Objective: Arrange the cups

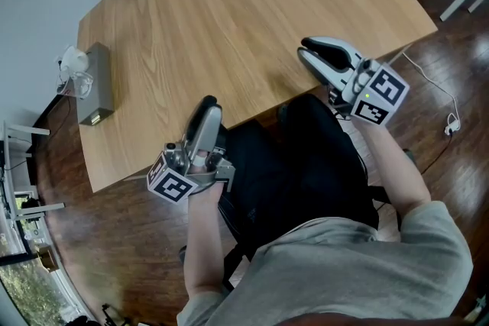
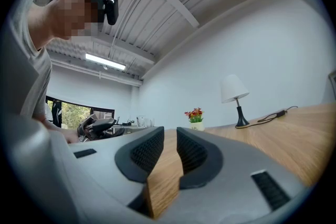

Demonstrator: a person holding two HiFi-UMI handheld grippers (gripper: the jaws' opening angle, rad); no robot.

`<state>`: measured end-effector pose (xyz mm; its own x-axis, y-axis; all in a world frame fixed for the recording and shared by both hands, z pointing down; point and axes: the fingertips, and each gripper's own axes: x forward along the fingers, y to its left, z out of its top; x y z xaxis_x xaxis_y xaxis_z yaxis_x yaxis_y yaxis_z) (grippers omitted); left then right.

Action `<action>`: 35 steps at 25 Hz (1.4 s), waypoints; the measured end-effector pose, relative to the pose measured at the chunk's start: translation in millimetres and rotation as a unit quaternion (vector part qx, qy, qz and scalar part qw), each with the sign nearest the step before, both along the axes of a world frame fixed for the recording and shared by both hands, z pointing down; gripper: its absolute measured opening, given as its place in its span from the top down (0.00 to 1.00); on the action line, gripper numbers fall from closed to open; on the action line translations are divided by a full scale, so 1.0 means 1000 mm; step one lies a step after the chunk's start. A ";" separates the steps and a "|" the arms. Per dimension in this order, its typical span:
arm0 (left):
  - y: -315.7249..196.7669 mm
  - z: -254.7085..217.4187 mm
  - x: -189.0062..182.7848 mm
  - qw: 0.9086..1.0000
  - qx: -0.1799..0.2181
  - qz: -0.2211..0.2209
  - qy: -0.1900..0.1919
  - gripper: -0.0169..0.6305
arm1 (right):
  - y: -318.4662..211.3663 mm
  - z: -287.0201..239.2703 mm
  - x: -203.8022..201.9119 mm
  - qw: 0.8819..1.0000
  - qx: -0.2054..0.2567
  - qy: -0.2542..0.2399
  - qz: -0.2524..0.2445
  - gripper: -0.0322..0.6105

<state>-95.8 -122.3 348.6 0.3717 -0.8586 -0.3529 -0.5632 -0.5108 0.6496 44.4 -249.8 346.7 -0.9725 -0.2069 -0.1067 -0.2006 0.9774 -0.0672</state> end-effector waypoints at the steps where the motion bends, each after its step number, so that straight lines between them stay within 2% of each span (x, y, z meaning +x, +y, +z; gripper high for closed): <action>1: 0.000 0.000 0.000 1.000 0.000 0.000 0.000 0.75 | 0.000 0.000 0.000 1.000 0.000 0.000 0.000 0.84; 35: 0.000 -0.001 -0.001 1.000 -0.002 0.000 -0.003 0.75 | 0.002 0.003 -0.004 1.000 0.002 0.002 -0.006 0.84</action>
<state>-96.8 -122.0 347.5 0.3736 -0.8598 -0.3481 -0.5671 -0.5087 0.6478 40.2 -247.5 350.1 -0.9755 -0.1943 -0.1034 -0.1885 0.9800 -0.0631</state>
